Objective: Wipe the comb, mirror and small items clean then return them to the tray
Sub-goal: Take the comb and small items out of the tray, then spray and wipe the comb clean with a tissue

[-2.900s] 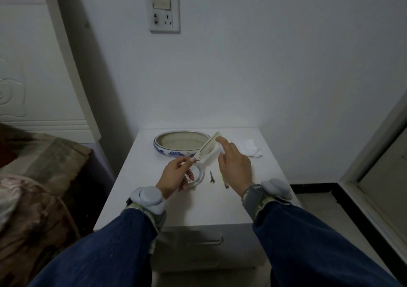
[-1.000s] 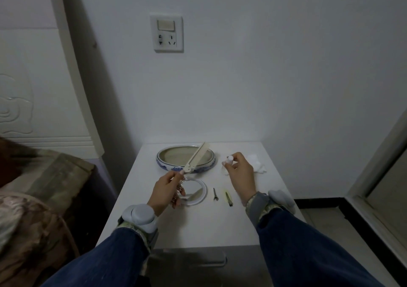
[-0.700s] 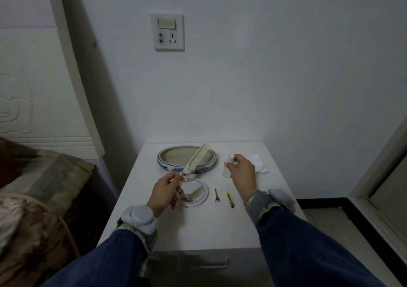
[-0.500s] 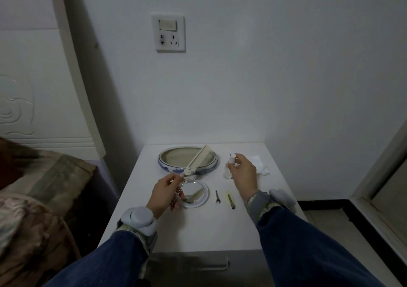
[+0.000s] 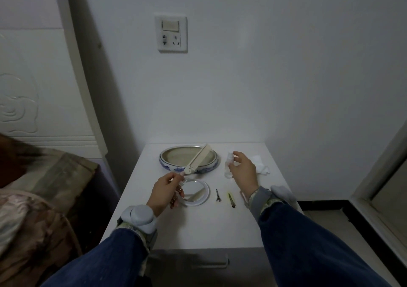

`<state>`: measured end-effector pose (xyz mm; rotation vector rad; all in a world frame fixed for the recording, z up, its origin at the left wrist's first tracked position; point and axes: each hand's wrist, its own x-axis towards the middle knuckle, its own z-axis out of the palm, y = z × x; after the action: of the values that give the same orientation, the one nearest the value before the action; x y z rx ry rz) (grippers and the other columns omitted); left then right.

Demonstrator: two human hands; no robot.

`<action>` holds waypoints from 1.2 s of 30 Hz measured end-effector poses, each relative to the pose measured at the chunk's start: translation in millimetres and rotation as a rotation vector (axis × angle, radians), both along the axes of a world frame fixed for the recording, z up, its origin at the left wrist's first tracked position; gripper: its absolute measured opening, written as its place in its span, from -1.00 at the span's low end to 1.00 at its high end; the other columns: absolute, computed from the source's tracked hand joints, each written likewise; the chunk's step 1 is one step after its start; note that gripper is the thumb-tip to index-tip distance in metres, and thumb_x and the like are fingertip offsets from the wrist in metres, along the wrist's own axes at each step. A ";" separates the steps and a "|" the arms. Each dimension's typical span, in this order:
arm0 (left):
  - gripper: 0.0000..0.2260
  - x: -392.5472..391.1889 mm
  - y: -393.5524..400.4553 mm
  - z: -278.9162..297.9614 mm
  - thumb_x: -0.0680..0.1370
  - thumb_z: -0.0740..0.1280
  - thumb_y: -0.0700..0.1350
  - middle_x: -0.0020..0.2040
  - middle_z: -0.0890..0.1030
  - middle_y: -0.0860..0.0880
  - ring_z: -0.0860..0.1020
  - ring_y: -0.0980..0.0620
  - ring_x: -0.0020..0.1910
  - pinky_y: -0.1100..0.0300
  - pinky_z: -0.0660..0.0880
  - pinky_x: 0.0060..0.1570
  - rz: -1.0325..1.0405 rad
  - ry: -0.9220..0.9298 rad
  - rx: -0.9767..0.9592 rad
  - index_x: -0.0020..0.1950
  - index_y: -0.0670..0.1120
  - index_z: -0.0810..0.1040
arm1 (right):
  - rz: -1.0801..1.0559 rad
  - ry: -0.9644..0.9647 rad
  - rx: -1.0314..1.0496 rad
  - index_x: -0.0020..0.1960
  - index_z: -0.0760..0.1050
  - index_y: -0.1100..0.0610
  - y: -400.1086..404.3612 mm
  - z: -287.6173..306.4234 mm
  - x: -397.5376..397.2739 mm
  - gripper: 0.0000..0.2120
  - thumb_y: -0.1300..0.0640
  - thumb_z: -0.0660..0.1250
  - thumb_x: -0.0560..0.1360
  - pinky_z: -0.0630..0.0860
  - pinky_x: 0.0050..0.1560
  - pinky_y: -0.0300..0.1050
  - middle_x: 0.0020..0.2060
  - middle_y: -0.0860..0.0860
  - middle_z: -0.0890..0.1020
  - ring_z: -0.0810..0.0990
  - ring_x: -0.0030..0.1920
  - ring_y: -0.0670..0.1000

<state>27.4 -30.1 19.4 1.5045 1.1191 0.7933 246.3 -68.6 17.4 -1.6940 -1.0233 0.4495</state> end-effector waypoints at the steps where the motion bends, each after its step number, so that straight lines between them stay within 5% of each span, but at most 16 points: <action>1: -0.73 0.2 -0.2 0.2 0.59 0.22 0.02 -0.43 0.56 -0.15 0.38 -0.03 -0.64 0.28 0.32 -0.64 -0.001 0.002 0.003 -0.11 -0.17 0.51 | 0.010 0.015 -0.006 0.31 0.38 0.19 -1.4 0.7 0.1 -0.68 0.22 0.18 0.57 0.41 -0.24 -0.43 0.04 0.07 0.53 0.46 -0.02 -0.04; 5: -0.74 2.0 -1.7 0.7 0.60 0.22 0.03 -0.42 0.56 -0.15 0.38 -0.03 -0.63 0.27 0.33 -0.63 -0.006 0.000 0.011 -0.12 -0.15 0.52 | -0.075 0.064 0.041 0.30 0.37 0.15 -6.7 0.8 4.4 -0.62 0.36 0.10 0.53 0.52 0.01 -0.03 0.15 0.15 0.54 0.54 0.02 0.10; 9: -0.74 3.8 -1.9 1.8 0.59 0.23 0.03 -0.40 0.56 -0.19 0.37 -0.05 -0.64 0.26 0.32 -0.63 -0.006 -0.008 0.026 -0.16 -0.13 0.50 | -0.246 -0.058 0.032 0.23 0.41 0.15 -15.2 6.8 14.9 -0.65 0.38 0.08 0.51 0.37 -0.12 -0.18 0.01 0.07 0.55 0.49 -0.09 0.04; 23: -0.72 4.9 -1.0 -5.5 0.59 0.23 0.04 -0.41 0.55 -0.18 0.37 -0.05 -0.64 0.27 0.31 -0.64 0.003 -0.021 0.013 -0.14 -0.16 0.52 | -0.410 -0.302 -0.083 0.15 0.47 0.19 -27.2 -16.1 34.3 -0.68 0.39 0.17 0.45 0.35 0.16 0.04 0.15 0.17 0.50 0.35 0.21 0.17; 31: -0.71 2.7 -1.3 -8.6 0.59 0.23 0.02 -0.44 0.54 -0.18 0.40 -0.02 -0.67 0.29 0.29 -0.65 0.008 -0.028 -0.014 -0.14 -0.19 0.50 | -0.244 -0.354 -0.197 0.02 0.60 0.20 -20.0 -35.5 30.4 -0.72 0.37 0.14 0.49 0.20 0.35 -0.02 0.34 0.14 0.42 0.27 0.37 0.15; 36: -0.72 0.8 -2.1 -7.3 0.59 0.24 0.01 -0.43 0.54 -0.18 0.43 -0.01 -0.67 0.29 0.31 -0.66 0.009 -0.020 -0.019 -0.12 -0.20 0.50 | -0.201 -0.428 -0.442 0.21 0.53 0.08 -19.9 -32.4 26.3 -0.68 0.22 0.10 0.56 0.16 0.32 -0.07 0.41 0.07 0.33 0.25 0.37 0.12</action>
<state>28.2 -32.1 12.1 1.4734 1.1170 0.8000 272.6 -88.5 -15.0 -2.3346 -1.0921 0.1880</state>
